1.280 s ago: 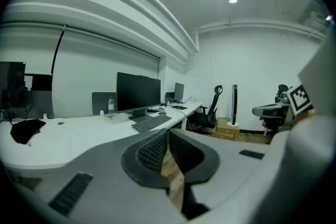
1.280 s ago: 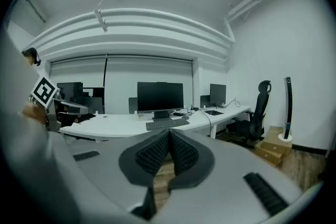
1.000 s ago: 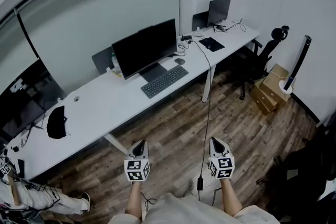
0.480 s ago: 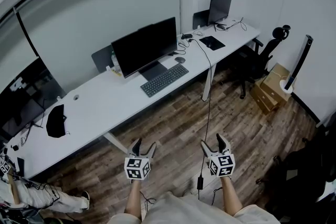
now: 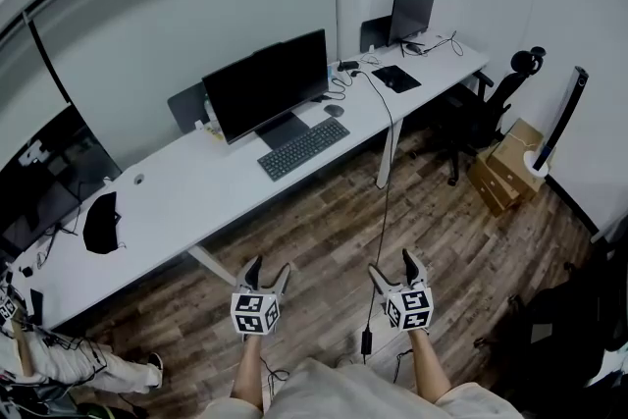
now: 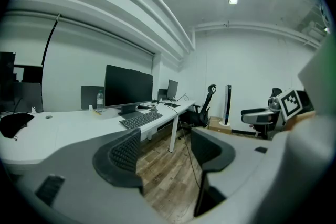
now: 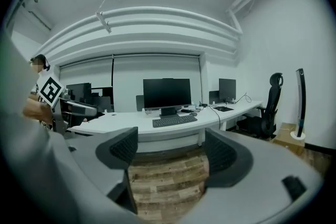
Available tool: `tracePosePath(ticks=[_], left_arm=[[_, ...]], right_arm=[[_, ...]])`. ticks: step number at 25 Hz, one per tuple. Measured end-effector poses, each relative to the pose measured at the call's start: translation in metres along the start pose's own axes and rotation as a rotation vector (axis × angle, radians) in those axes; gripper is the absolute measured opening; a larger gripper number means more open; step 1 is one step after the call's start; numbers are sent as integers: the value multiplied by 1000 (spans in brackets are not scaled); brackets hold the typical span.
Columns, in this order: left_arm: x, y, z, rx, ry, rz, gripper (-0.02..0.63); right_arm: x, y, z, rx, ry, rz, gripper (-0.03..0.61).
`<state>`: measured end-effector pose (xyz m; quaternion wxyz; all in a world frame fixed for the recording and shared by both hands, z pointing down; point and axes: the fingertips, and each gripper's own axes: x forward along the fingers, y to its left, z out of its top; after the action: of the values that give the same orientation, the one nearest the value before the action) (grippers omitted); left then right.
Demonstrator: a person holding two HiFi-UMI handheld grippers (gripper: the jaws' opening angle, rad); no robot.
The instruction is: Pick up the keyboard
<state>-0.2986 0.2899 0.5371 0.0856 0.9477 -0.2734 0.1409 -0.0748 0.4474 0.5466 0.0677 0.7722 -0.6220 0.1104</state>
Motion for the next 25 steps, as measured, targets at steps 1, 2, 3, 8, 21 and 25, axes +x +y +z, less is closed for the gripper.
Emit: tracePosePath(ticks=[1,2,3,8,21,25], left_arm=[[2,-2,1,0,-2,4,276],[5,-5,2,0,-6,7,276],[8,-7,3,1,-11,11,276],[23,-17,8,6,-21,20,276],[83,17,13,-10,-16,36,276],[118,40,18,-21,-13,26,276]], right_arm=[[0,-3,0,-2,-1,4,382],[1,-6,0,-7,-2,8,382],[2,-9,1,-13,-4,11,382],[10,-26,3,-24,-11,16,382],[76,-47,6,-29,7,23,368],[113,-56,16,-43,12,5,359]])
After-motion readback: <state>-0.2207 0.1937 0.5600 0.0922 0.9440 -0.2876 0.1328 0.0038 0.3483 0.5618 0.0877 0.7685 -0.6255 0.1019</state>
